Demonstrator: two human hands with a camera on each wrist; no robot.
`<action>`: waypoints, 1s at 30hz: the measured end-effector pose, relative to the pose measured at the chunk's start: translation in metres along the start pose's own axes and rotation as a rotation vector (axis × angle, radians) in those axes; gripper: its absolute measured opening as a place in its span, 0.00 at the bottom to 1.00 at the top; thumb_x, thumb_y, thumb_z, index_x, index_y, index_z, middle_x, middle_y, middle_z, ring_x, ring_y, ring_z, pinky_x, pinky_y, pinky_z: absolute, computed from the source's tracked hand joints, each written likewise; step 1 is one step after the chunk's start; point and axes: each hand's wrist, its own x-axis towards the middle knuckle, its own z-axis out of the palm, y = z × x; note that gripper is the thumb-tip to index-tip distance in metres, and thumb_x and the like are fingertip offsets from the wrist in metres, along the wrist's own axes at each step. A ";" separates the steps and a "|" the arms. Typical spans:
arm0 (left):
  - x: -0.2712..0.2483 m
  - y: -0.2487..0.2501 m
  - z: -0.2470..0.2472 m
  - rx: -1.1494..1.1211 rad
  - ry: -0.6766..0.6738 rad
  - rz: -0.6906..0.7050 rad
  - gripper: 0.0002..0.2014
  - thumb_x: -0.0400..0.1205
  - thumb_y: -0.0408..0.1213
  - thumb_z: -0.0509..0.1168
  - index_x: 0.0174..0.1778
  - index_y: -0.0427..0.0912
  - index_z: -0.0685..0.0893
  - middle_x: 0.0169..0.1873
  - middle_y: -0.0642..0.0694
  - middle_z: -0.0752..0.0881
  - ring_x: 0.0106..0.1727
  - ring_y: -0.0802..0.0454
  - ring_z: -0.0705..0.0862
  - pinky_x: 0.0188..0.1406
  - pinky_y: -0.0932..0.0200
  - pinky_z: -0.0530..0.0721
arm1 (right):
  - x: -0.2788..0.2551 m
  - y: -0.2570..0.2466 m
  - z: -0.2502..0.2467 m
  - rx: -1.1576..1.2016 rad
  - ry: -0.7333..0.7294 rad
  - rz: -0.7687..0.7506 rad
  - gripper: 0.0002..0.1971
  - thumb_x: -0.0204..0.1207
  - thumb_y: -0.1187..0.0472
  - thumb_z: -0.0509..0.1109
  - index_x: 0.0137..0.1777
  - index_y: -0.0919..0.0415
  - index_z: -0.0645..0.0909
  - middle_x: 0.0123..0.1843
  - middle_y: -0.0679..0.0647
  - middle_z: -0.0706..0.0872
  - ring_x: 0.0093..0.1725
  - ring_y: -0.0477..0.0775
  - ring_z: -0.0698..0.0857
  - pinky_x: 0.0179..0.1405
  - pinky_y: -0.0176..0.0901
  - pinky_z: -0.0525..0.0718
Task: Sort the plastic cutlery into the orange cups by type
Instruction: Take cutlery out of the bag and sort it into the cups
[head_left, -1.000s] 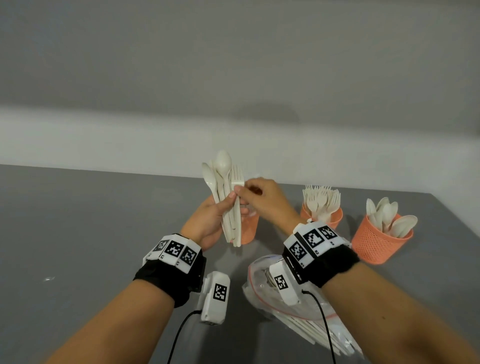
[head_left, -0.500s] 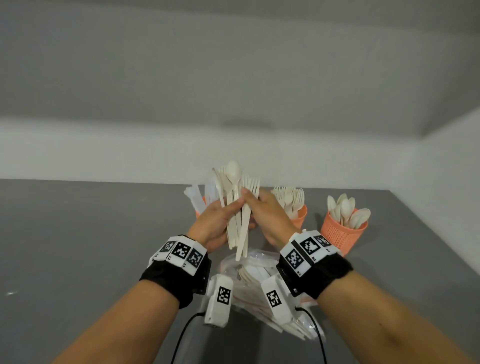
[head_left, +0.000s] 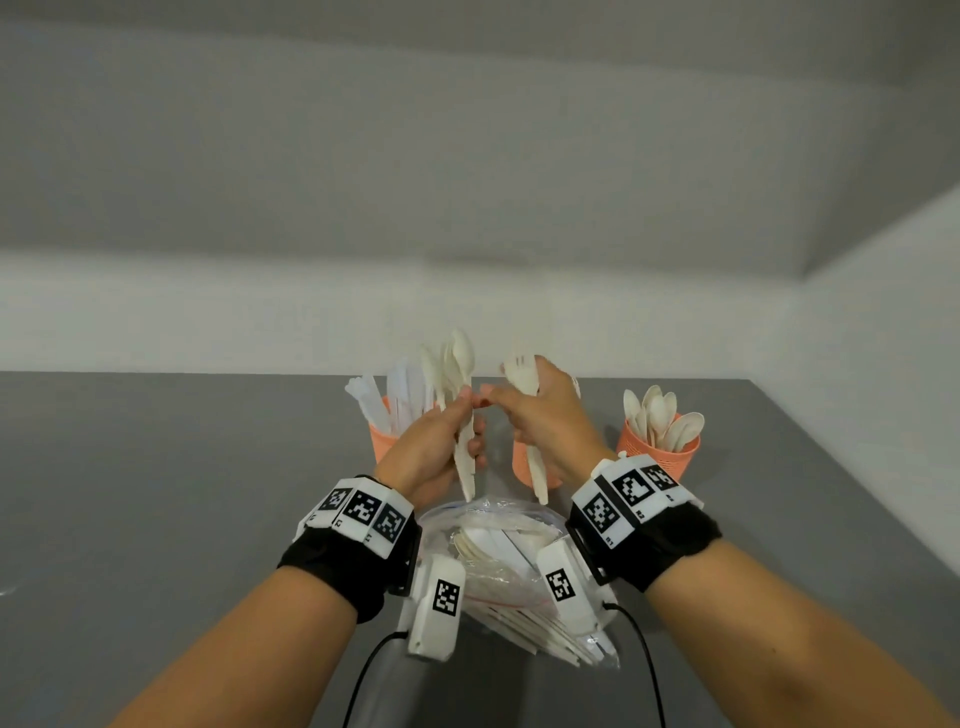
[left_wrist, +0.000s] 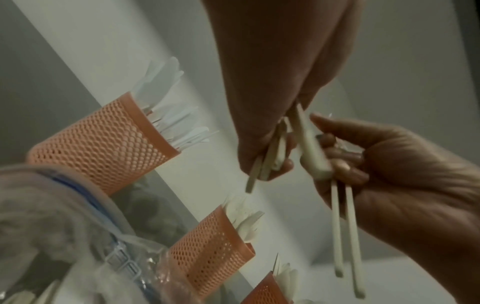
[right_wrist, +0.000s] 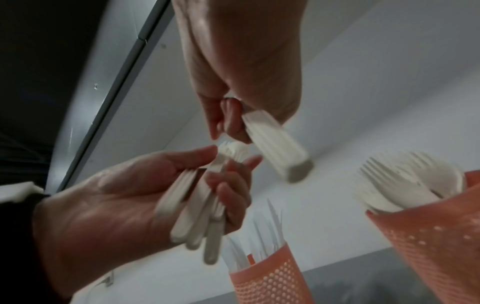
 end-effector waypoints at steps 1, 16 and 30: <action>-0.001 0.001 0.003 -0.022 -0.020 -0.009 0.18 0.87 0.48 0.48 0.50 0.42 0.80 0.28 0.49 0.73 0.22 0.58 0.70 0.30 0.61 0.73 | -0.003 -0.002 0.002 0.030 -0.050 0.012 0.04 0.73 0.64 0.72 0.44 0.59 0.79 0.27 0.48 0.79 0.18 0.38 0.75 0.16 0.30 0.70; -0.002 -0.009 0.007 0.045 0.089 0.059 0.17 0.88 0.38 0.50 0.58 0.31 0.81 0.43 0.38 0.88 0.42 0.49 0.88 0.45 0.57 0.86 | -0.011 0.007 0.001 0.128 -0.172 0.080 0.08 0.77 0.66 0.67 0.38 0.58 0.84 0.27 0.48 0.88 0.27 0.42 0.87 0.27 0.32 0.83; 0.012 -0.012 0.012 0.115 0.233 0.080 0.11 0.86 0.31 0.55 0.37 0.38 0.77 0.27 0.45 0.76 0.25 0.55 0.76 0.35 0.57 0.79 | 0.010 0.031 0.001 0.225 0.004 0.187 0.04 0.79 0.61 0.64 0.43 0.60 0.77 0.37 0.57 0.83 0.35 0.52 0.82 0.39 0.45 0.84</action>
